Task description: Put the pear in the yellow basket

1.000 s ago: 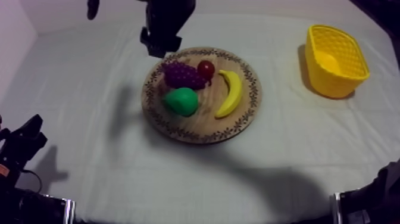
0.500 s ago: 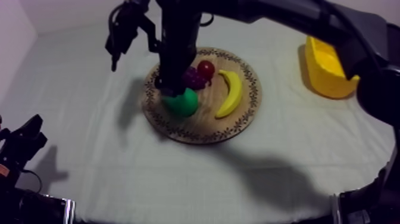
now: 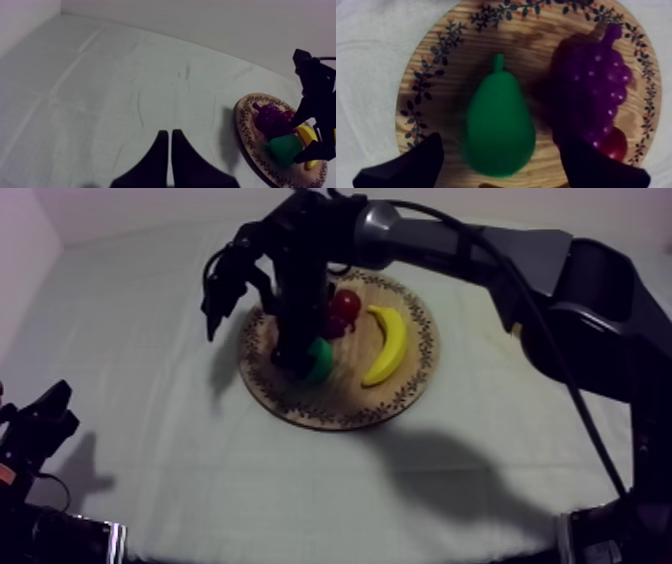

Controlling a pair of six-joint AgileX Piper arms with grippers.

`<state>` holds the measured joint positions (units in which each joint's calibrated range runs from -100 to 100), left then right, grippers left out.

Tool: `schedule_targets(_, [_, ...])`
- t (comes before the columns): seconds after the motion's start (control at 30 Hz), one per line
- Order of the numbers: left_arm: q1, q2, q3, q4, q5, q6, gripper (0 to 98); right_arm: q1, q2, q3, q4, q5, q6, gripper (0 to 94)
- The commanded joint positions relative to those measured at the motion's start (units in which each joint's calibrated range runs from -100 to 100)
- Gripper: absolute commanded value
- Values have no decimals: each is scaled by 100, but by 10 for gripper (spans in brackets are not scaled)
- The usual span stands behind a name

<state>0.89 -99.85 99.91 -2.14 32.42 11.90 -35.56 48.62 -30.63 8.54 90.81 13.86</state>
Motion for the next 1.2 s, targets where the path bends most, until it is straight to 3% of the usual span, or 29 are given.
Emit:
schedule_targets(0.0, [1,2,-2,-3,0,-1,1,-15,69,15,-41,29,-3,684])
schedule_targets(0.47, [1,2,-2,-3,0,-1,1,-80,383,115,3,-86,-110,410])
schedule_targets(0.73, [1,2,-2,-3,0,-1,1,-79,-73,81,109,23,-159,405])
schedule_targets(1.17, [1,2,-2,-3,0,-1,1,-66,-1989,-14,326,662,-41,416])
